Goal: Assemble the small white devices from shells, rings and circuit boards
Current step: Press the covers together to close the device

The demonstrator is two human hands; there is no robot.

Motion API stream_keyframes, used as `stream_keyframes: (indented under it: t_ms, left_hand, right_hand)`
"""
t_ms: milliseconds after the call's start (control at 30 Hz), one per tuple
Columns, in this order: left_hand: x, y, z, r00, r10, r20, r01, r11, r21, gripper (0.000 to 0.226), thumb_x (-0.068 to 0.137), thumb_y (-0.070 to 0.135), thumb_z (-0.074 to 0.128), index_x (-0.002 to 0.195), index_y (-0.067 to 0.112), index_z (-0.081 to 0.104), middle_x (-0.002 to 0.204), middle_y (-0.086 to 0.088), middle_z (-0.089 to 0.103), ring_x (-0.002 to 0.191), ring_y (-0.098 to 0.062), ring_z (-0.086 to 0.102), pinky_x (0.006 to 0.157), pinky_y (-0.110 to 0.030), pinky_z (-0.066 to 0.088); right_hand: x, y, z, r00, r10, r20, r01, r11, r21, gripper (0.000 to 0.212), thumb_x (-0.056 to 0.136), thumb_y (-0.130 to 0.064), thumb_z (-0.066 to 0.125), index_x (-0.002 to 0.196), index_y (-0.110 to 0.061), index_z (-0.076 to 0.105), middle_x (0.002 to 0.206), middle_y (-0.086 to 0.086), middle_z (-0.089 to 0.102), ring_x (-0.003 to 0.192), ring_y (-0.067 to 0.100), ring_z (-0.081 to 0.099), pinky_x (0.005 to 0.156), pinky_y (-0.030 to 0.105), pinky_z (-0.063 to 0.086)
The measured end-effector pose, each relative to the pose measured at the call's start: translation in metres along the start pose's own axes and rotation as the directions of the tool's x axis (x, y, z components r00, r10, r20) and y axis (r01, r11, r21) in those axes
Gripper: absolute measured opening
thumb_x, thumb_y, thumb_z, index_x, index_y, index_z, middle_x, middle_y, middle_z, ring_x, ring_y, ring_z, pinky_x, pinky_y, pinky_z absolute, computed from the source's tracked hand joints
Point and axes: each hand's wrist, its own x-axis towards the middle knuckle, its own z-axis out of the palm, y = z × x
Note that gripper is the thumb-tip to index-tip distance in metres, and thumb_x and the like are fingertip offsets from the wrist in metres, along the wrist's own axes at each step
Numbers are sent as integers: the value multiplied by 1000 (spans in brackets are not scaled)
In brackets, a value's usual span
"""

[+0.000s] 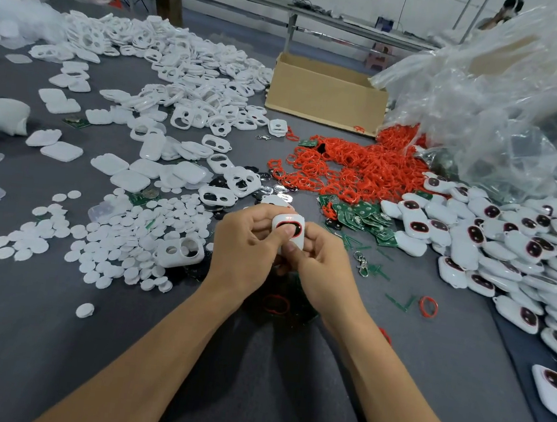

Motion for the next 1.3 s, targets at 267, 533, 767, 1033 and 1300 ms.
stream_keyframes:
  t_ms: [267, 533, 767, 1033, 1300]
  left_hand:
    - [-3, 5, 1, 996, -47, 75, 58, 988, -146, 23, 90, 4, 64, 101, 21, 73, 92, -1, 77, 85, -14, 73, 67, -32, 59]
    - [-7, 5, 4, 996, 14, 90, -7, 998, -69, 27, 89, 3, 66, 95, 29, 72, 86, 0, 77, 69, -11, 69, 65, -39, 61]
    - [-5, 4, 1, 997, -40, 63, 46, 994, -97, 24, 90, 4, 64, 102, 23, 73, 89, 1, 77, 76, -11, 71, 62, -29, 56]
    - [-5, 5, 1, 995, -35, 91, 44, 994, -101, 20, 90, 8, 66, 100, 25, 73, 86, -1, 76, 67, -12, 68, 59, -34, 58]
    - [1, 5, -1, 994, -92, -60, 81, 982, -169, 10, 89, 13, 68, 95, 19, 73, 81, -1, 77, 80, -17, 73, 72, -27, 57]
  right_hand:
    - [0, -7, -4, 998, 35, 44, -41, 987, 156, 18, 94, 6, 49, 109, 8, 59, 81, 16, 64, 64, 13, 61, 58, 20, 48]
    - [-2, -6, -8, 994, 97, -40, -90, 984, 151, 14, 90, 11, 50, 98, 9, 62, 70, 16, 61, 52, 15, 55, 52, 26, 42]
    - [-3, -10, -3, 993, 97, 62, -107, 975, 195, 19, 95, 7, 46, 109, 9, 58, 80, 14, 63, 59, 9, 58, 57, 18, 47]
    - [-3, -12, -7, 993, 116, 25, -118, 971, 208, 19, 93, 10, 47, 106, 10, 60, 76, 15, 63, 58, 16, 58, 54, 23, 47]
    - [-2, -11, 2, 998, 18, -52, -9, 987, 158, 33, 82, 2, 69, 113, -1, 56, 88, 7, 68, 67, 7, 60, 62, 18, 49]
